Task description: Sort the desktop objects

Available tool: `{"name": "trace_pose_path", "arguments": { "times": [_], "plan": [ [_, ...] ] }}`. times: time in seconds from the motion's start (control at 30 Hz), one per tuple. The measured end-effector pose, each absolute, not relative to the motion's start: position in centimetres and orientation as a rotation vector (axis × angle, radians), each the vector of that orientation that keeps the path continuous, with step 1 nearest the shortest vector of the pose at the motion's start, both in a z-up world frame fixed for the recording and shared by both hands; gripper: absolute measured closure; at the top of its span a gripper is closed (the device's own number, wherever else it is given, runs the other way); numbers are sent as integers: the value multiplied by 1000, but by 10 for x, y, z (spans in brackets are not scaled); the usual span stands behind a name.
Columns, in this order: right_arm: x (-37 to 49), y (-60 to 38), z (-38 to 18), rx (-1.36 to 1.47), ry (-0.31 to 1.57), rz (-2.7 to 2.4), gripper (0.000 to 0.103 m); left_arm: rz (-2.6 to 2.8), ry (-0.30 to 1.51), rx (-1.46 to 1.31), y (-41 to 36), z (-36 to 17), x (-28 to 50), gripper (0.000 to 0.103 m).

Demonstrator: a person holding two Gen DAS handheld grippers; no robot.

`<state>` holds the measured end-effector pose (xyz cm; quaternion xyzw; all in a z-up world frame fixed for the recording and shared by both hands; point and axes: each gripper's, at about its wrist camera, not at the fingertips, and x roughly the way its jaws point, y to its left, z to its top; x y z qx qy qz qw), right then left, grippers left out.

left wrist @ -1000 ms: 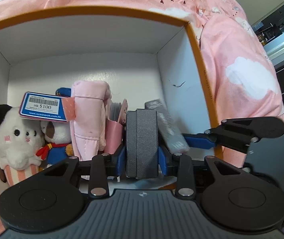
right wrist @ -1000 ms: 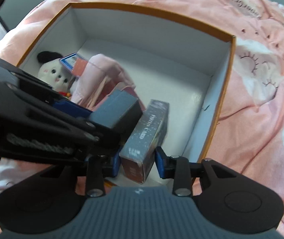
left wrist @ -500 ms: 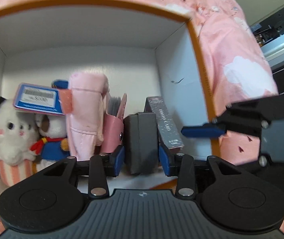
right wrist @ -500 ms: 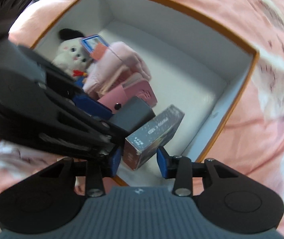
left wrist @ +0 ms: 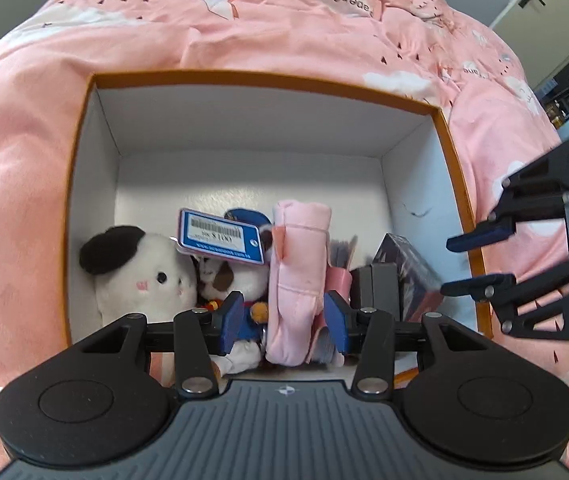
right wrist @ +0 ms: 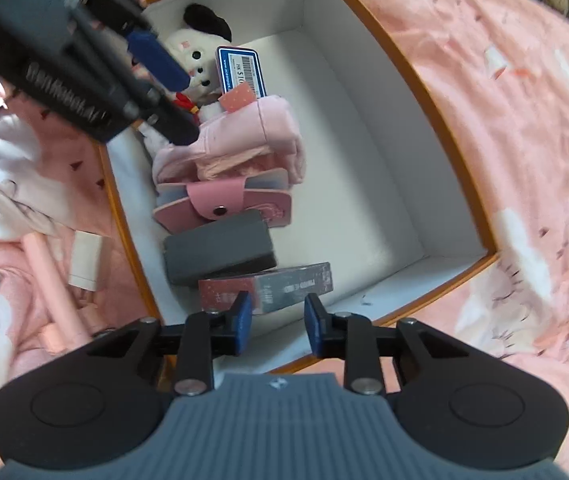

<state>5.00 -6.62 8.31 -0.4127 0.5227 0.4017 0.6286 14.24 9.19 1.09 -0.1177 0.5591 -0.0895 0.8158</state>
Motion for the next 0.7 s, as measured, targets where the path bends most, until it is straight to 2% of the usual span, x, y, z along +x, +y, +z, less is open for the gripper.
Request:
{"name": "trace_pose_path", "arguments": {
  "times": [0.23,0.4,0.57,0.7],
  "plan": [
    [41,-70,70,-932,1283,964,73,-204,1194,-266,93,6,143,52],
    [37,-64,65,-1055,1248,950,75,-199,1203,-288,94,4,145,52],
    [61,-57,92,-847,1241,947,77,-206,1207,-292,93,2,144,52],
    [52,-51,75,-894,1298,960,79,-211,1210,-288,92,1,142,52]
  ]
}}
